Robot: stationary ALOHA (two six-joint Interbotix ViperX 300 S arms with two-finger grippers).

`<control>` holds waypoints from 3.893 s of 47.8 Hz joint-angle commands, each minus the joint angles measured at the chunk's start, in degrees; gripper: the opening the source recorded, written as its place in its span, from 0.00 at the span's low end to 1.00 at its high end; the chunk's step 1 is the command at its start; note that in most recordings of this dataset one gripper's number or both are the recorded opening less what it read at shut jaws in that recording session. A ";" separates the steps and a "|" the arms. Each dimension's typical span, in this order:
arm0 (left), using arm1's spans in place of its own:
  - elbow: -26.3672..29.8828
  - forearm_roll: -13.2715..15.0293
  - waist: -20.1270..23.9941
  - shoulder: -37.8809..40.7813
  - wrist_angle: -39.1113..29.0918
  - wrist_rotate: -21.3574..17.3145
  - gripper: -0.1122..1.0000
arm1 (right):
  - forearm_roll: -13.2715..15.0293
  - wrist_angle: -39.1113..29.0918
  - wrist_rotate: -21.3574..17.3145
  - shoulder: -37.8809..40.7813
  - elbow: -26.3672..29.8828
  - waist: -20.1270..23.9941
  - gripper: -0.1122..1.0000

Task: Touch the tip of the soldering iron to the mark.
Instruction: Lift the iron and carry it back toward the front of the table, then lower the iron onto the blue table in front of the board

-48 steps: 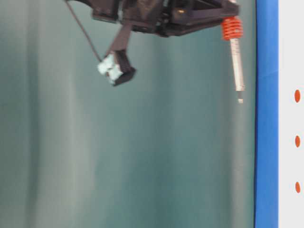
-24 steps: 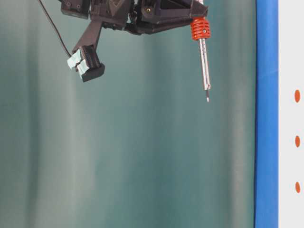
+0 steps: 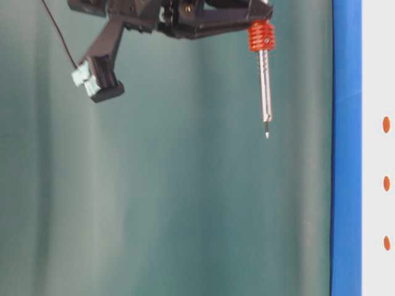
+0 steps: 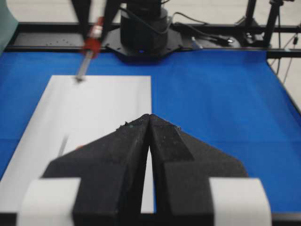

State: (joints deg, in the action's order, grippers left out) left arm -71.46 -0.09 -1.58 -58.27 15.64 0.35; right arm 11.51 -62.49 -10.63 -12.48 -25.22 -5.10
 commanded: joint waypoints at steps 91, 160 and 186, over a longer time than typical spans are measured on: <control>0.62 -0.09 0.18 0.18 1.23 0.26 0.10 | 3.16 5.62 -16.44 27.16 31.55 20.65 0.16; 0.53 -0.09 0.18 0.18 0.79 0.44 0.10 | -2.29 35.07 -16.17 34.89 15.91 20.48 0.16; 0.53 -0.09 0.09 0.18 0.44 0.62 0.10 | -2.29 34.63 -16.88 33.84 16.00 20.30 0.93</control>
State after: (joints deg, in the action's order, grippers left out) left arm -71.54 -0.09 -1.58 -58.27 15.82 0.88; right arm 9.32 -27.86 -27.42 23.64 -9.76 15.21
